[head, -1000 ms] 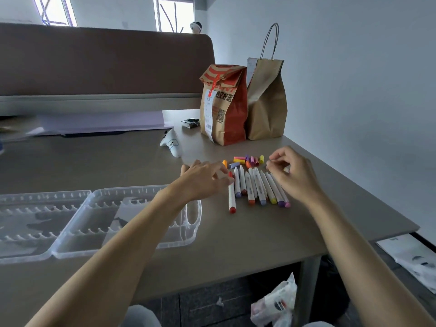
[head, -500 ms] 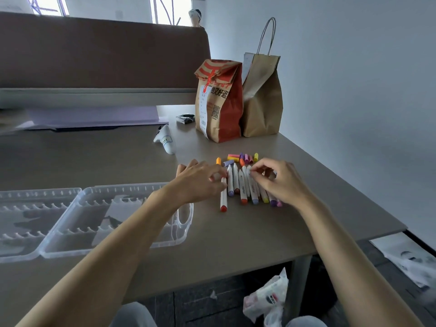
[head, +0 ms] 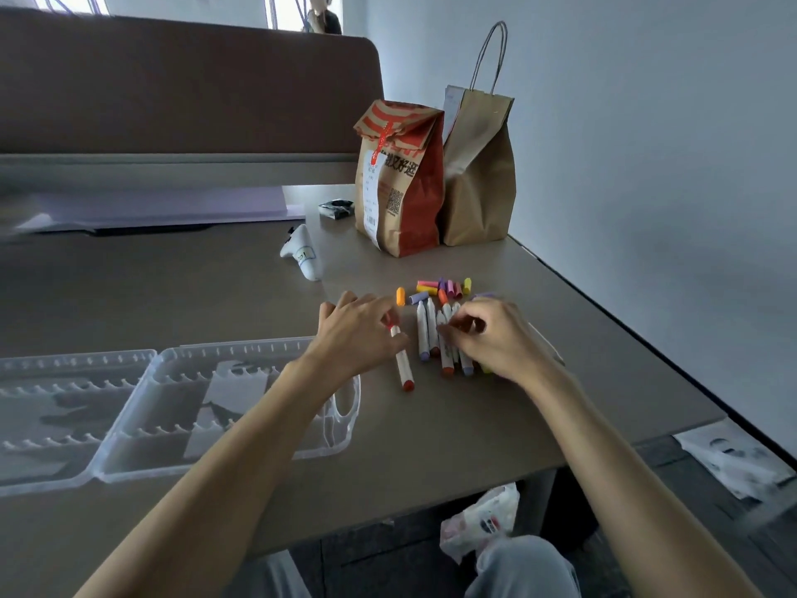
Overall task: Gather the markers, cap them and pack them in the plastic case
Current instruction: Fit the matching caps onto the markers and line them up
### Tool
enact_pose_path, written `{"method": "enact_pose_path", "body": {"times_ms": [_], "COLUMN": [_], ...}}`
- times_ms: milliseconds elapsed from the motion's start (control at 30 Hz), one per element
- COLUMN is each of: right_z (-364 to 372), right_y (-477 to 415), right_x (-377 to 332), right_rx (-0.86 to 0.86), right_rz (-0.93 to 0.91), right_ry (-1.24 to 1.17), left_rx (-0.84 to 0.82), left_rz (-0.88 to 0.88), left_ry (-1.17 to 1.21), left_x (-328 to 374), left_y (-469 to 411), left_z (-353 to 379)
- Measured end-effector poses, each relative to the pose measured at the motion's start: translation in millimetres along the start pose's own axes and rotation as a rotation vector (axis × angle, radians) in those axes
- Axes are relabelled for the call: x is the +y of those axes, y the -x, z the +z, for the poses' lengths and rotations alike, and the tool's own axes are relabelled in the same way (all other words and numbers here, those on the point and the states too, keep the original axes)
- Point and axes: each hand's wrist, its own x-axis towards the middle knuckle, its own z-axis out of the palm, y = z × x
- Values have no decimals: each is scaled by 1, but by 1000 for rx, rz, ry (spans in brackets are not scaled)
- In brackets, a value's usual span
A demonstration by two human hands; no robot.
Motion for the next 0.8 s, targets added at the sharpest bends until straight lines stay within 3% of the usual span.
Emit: {"method": "enact_pose_path", "body": {"times_ms": [300, 533, 633, 800], "right_z": [6, 15, 6, -25], "right_y": [-21, -40, -40, -36], "right_x": [-17, -26, -23, -12], "right_rx": [-92, -146, -136, -37], "right_rz": [259, 340, 382, 412], "right_ry": [174, 341, 179, -374], "left_rx": [11, -13, -2, -3], "left_rz": [22, 21, 6, -19], "left_ry": [56, 56, 62, 9], "left_x": [-4, -7, -6, -3], "left_y": [0, 0, 1, 0], "left_z": [-2, 0, -3, -7]}}
